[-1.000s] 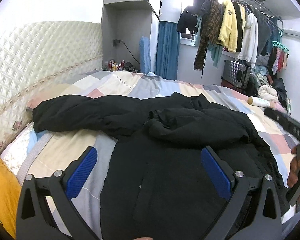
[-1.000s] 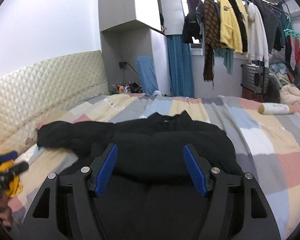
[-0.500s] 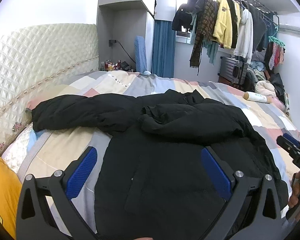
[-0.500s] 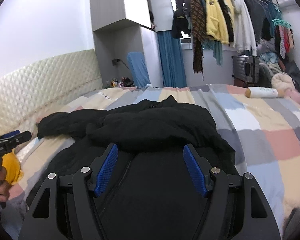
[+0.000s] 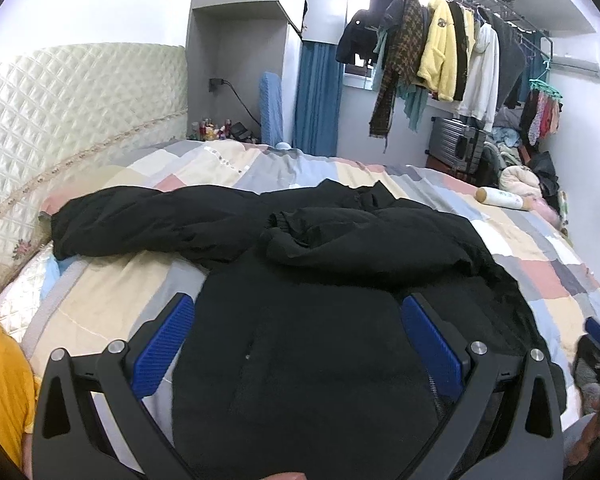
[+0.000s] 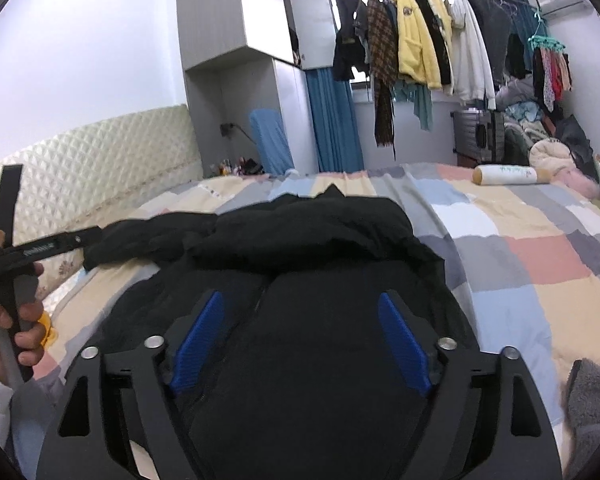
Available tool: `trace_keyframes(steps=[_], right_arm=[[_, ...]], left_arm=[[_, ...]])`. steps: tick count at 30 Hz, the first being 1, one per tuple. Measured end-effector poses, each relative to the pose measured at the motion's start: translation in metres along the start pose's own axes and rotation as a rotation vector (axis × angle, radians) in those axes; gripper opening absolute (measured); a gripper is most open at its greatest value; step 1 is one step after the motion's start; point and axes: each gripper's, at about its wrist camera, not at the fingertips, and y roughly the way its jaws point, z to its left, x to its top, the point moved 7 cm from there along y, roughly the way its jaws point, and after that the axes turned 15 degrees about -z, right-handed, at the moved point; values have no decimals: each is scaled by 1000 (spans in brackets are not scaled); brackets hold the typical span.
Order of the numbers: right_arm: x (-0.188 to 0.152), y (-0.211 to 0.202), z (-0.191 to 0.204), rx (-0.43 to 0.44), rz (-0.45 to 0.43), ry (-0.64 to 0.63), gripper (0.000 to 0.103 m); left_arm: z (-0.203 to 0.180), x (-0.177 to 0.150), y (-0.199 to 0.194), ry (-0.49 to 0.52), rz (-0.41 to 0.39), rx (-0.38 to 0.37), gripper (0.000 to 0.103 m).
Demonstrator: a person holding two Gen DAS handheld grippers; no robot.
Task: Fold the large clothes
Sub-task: 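Reach the left tool to the other sleeve cuff and grasp it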
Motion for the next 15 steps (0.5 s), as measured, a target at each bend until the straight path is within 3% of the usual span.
trace_keyframes(steps=[4,8,11,15], right_arm=[[-3,5,-10,-45,-5,4,90],[-11,11,-15,-63,27,6,94],[-9,6,-18,-59,4,15,100],[-10,4,-24,-55,-8,38,100]], left_arm=[[4,-4,9,36,25,12,103],[8,-7,18,-5,84,-30,103],[17,5,21,-35,85,-34,103],[45,32,31,-88,68,-26,103]])
